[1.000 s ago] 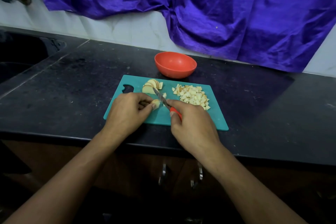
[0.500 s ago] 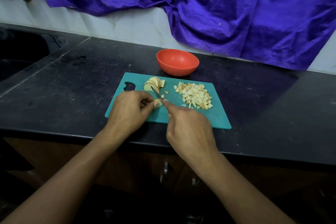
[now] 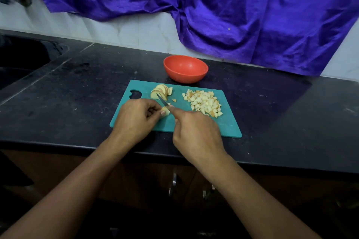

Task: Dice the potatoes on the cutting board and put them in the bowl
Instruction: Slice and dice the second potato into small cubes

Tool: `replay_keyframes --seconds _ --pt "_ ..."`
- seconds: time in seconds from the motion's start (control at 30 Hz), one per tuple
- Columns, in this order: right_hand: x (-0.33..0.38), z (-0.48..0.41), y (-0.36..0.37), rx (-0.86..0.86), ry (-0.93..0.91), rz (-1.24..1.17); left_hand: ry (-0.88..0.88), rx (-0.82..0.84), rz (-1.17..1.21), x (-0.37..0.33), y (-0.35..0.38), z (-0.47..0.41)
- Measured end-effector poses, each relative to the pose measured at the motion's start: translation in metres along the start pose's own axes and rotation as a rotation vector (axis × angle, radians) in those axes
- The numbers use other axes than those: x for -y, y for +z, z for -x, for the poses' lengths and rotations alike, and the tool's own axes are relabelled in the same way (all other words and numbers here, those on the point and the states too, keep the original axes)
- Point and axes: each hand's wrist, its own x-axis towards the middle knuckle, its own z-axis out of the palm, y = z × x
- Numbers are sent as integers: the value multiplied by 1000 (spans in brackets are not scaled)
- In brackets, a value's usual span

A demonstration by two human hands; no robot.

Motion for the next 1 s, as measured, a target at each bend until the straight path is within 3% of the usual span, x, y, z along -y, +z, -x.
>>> replay_keyframes --seconds 0.4,0.6,0.83,1.0 --pt "-10 18 0 -18 -16 0 -11 -27 -15 2 3 0" --pt "-4 3 12 53 -14 8 38 3 -16 -1 0 2" --pt "-16 14 13 18 -8 22 -28 -48 -11 2 3 0" --pt "-27 12 6 16 158 -214 -33 -25 -13 0 1 2"
